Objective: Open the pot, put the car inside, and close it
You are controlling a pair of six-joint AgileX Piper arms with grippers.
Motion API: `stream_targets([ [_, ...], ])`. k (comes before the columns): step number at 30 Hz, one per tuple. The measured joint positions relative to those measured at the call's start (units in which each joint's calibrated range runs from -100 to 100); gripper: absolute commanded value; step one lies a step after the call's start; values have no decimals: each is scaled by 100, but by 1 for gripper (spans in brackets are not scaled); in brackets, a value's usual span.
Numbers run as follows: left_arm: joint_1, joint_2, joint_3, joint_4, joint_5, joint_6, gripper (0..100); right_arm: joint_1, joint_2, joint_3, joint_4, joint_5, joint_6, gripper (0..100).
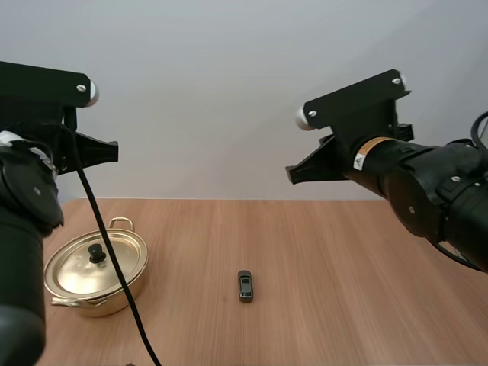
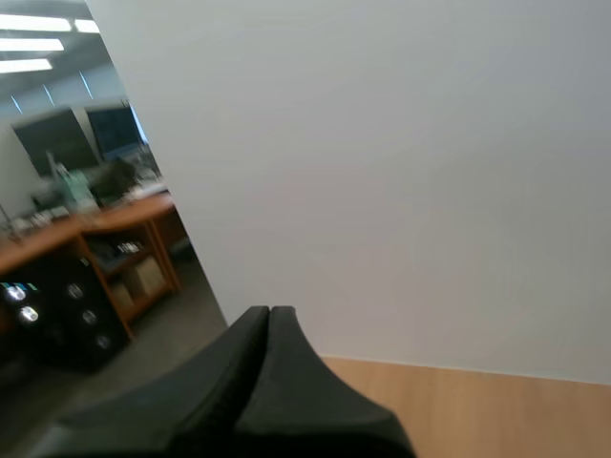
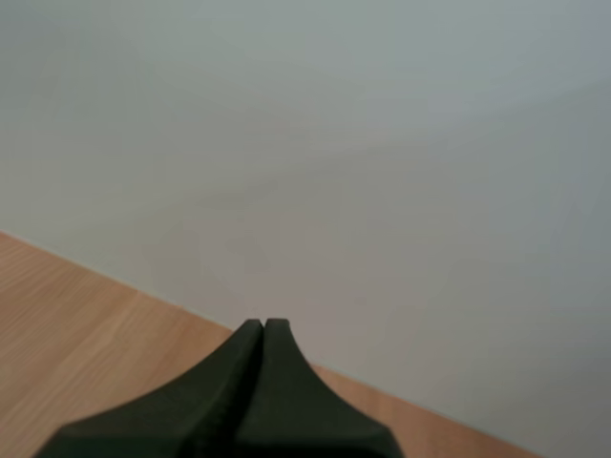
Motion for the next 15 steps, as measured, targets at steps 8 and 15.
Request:
stream_targets([
  [8,0,1038,-67,522,2283,-376,0,300,449,2,1356,2148,-1209,0],
  [15,0,1477,-67,767,3812,-289,25,300,517,2,2534,2927,-1904,3],
])
